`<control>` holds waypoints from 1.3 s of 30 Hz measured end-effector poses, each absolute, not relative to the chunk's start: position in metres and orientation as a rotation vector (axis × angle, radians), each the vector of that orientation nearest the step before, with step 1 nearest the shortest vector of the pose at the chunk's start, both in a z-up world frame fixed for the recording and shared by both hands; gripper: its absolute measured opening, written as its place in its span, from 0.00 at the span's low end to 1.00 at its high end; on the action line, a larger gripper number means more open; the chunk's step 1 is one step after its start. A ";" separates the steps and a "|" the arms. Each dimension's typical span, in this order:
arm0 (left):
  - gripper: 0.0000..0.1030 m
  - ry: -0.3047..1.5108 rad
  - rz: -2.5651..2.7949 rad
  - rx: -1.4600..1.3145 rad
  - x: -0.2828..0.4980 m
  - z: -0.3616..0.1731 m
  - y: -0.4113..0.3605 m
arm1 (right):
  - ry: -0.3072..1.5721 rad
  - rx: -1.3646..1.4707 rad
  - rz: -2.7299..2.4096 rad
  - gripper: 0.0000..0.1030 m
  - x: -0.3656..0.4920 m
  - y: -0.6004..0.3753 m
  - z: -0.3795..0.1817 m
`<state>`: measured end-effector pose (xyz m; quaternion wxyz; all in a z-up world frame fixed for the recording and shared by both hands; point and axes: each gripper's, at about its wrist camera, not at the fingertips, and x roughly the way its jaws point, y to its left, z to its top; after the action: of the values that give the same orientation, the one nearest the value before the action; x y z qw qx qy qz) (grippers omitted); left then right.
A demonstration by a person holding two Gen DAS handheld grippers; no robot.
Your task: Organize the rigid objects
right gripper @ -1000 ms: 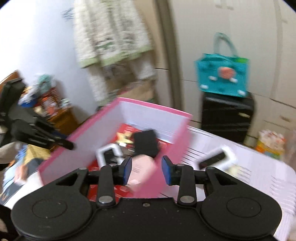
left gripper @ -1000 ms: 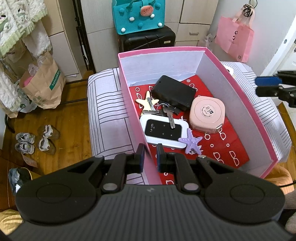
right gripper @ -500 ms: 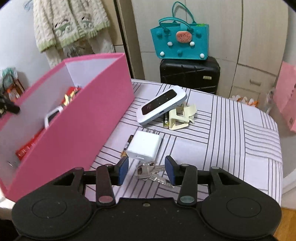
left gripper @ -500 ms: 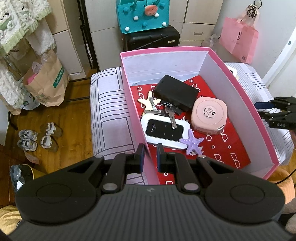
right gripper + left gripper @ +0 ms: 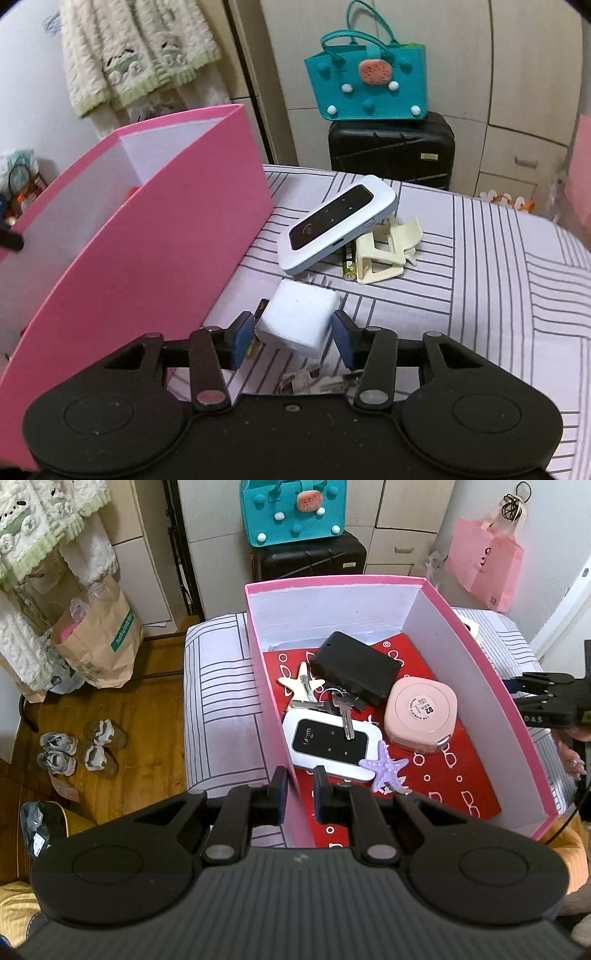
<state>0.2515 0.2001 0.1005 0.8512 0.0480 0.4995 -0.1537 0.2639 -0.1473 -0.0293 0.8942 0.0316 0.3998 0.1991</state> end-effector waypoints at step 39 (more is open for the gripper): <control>0.13 1.045 -0.347 0.104 0.251 0.101 0.200 | 0.853 -0.094 0.340 0.46 0.271 -0.130 -0.032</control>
<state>0.2514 0.2000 0.1014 0.8509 0.0494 0.4963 -0.1647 0.2712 -0.1301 -0.0318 0.8953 -0.0453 0.4116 0.1642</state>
